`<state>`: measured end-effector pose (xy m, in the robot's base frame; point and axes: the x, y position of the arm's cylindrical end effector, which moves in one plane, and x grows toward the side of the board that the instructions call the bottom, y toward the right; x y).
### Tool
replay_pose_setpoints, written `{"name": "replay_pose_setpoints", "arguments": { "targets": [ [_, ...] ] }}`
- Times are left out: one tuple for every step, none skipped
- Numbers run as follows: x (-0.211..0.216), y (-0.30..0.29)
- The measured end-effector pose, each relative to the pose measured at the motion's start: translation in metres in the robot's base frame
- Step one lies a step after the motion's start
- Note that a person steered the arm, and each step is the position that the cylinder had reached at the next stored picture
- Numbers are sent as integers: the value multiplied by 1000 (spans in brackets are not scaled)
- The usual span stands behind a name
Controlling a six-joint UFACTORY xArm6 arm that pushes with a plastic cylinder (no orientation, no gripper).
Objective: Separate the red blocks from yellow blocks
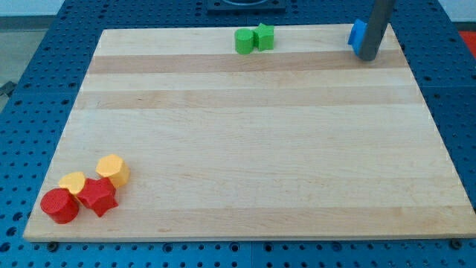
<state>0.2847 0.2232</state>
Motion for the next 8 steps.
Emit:
{"name": "replay_pose_setpoints", "arguments": {
  "targets": [
    [-7,0],
    [9,18],
    [72,63],
    [158,63],
    [233,-6],
    [305,-102],
    [332,-145],
    [334,-159]
  ]
}}
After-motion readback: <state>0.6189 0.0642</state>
